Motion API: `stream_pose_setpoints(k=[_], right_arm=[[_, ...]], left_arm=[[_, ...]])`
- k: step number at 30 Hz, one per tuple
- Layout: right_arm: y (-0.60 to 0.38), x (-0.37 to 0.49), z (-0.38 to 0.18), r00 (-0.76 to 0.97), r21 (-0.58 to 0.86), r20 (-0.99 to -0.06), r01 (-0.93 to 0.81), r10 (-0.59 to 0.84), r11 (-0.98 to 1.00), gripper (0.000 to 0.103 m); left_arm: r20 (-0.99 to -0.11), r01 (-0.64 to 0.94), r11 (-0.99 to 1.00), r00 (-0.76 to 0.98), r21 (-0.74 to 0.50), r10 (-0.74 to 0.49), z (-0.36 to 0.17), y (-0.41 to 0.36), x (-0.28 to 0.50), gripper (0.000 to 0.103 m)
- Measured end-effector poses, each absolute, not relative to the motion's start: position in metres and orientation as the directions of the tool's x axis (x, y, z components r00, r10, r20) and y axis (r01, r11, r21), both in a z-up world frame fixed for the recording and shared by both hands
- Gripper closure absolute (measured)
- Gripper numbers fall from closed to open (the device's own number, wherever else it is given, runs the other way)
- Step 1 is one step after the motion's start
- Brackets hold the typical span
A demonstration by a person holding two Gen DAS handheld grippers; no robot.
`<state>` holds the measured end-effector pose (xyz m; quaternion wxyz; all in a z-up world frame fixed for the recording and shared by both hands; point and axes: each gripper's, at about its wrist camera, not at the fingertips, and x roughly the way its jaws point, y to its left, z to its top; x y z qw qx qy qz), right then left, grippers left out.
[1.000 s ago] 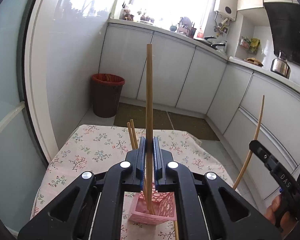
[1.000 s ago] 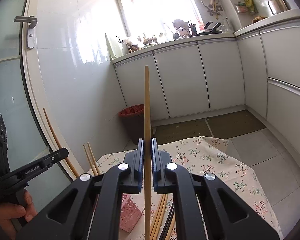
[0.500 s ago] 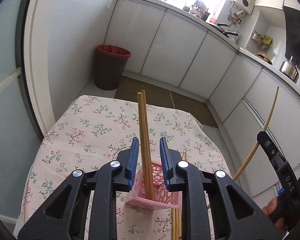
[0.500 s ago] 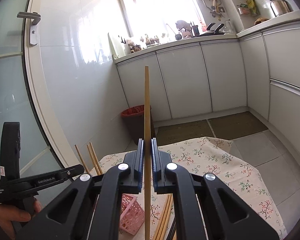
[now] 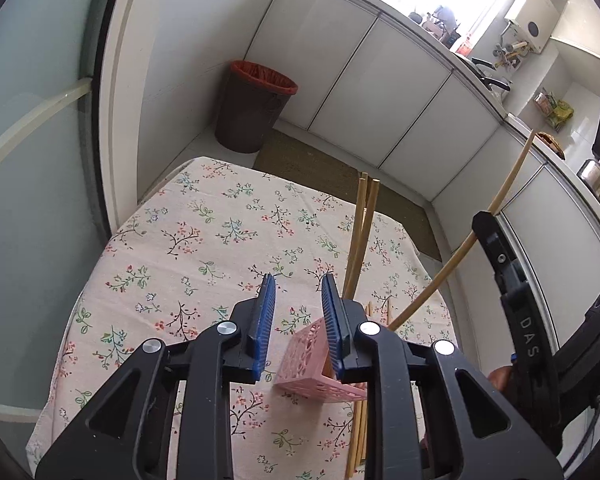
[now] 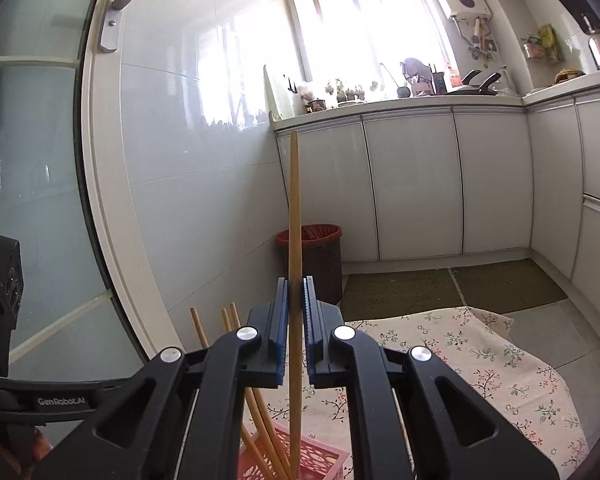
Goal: Organize utensils
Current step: 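Lower both chopsticks into the pink basket and open both tools, then grasp a chopstick from the pile with the left tool while the right tool grasps another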
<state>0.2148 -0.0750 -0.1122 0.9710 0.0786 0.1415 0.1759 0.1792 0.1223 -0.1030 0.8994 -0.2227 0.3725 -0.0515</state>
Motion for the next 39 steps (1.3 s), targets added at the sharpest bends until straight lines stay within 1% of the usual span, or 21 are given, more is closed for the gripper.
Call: stream_pose_setpoints(k=[2, 5, 6, 7, 8, 10, 12, 14, 17, 19, 22, 25, 27, 29, 32, 35, 39], right_arm=[[-0.072, 0.217, -0.122, 0.89, 0.183, -0.276, -0.322, 0.363, 0.929, 0.095], [-0.066, 0.219, -0.13, 0.856, 0.138, -0.351, -0.353, 0.379, 0.925, 0.095], [-0.065, 0.218, -0.128, 0.841, 0.131, -0.371, -0.373, 0.394, 0.919, 0.093], [-0.067, 0.216, -0.123, 0.834, 0.128, -0.379, -0.382, 0.401, 0.915, 0.089], [-0.069, 0.214, -0.116, 0.835, 0.128, -0.378, -0.38, 0.4, 0.916, 0.088], [-0.079, 0.209, -0.102, 0.83, 0.157, -0.368, -0.388, 0.418, 0.908, 0.087], [-0.093, 0.202, -0.088, 0.83, 0.193, -0.364, -0.377, 0.423, 0.906, 0.085], [-0.11, 0.197, -0.077, 0.826, 0.233, -0.377, -0.355, 0.42, 0.905, 0.075], [-0.14, 0.193, -0.065, 0.815, 0.298, -0.422, -0.289, 0.397, 0.91, 0.075], [-0.164, 0.189, -0.063, 0.8, 0.372, -0.459, -0.222, 0.386, 0.901, 0.075], [-0.189, 0.185, -0.076, 0.754, 0.46, -0.516, -0.157, 0.406, 0.874, 0.075], [-0.206, 0.18, -0.106, 0.724, 0.471, -0.571, -0.098, 0.387, 0.877, 0.074], [-0.217, 0.185, -0.13, 0.688, 0.479, -0.624, -0.039, 0.371, 0.877, 0.075], [-0.229, 0.193, -0.147, 0.649, 0.508, -0.658, 0.007, 0.382, 0.861, 0.073], [-0.239, 0.198, -0.158, 0.637, 0.513, -0.67, 0.027, 0.38, 0.858, 0.073], [-0.238, 0.202, -0.163, 0.611, 0.5, -0.687, 0.005, 0.393, 0.866, 0.073], [-0.23, 0.205, -0.176, 0.557, 0.477, -0.729, -0.003, 0.397, 0.879, 0.073]], left_arm=[[-0.643, -0.072, 0.894, 0.72, -0.443, -0.261, -0.102, 0.123, 0.179, 0.079], [-0.64, -0.053, 0.898, 0.72, -0.438, -0.269, -0.1, 0.12, 0.178, 0.079], [-0.64, -0.046, 0.898, 0.718, -0.437, -0.274, -0.1, 0.119, 0.177, 0.079], [-0.639, -0.04, 0.899, 0.718, -0.436, -0.277, -0.1, 0.118, 0.177, 0.079], [-0.638, -0.035, 0.9, 0.718, -0.434, -0.279, -0.099, 0.117, 0.176, 0.079], [-0.632, -0.025, 0.901, 0.722, -0.432, -0.283, -0.097, 0.115, 0.174, 0.079], [-0.627, -0.012, 0.903, 0.724, -0.429, -0.288, -0.094, 0.112, 0.172, 0.079], [-0.626, 0.006, 0.907, 0.722, -0.421, -0.296, -0.092, 0.105, 0.169, 0.079], [-0.625, 0.049, 0.915, 0.716, -0.401, -0.312, -0.088, 0.088, 0.165, 0.079], [-0.629, 0.084, 0.922, 0.707, -0.377, -0.322, -0.087, 0.072, 0.161, 0.079], [-0.661, 0.132, 0.935, 0.675, -0.33, -0.329, -0.093, 0.044, 0.157, 0.079], [-0.709, 0.171, 0.93, 0.607, -0.325, -0.359, -0.109, 0.017, 0.157, 0.079], [-0.739, 0.187, 0.926, 0.56, -0.328, -0.375, -0.123, 0.003, 0.156, 0.079], [-0.762, 0.194, 0.926, 0.526, -0.324, -0.377, -0.136, -0.009, 0.157, 0.079], [-0.794, 0.167, 0.932, 0.488, -0.323, -0.363, -0.155, -0.019, 0.159, 0.079], [-0.817, 0.113, 0.93, 0.449, -0.349, -0.361, -0.175, -0.023, 0.159, 0.079], [-0.838, 0.043, 0.924, 0.408, -0.379, -0.362, -0.2, -0.022, 0.164, 0.079]])
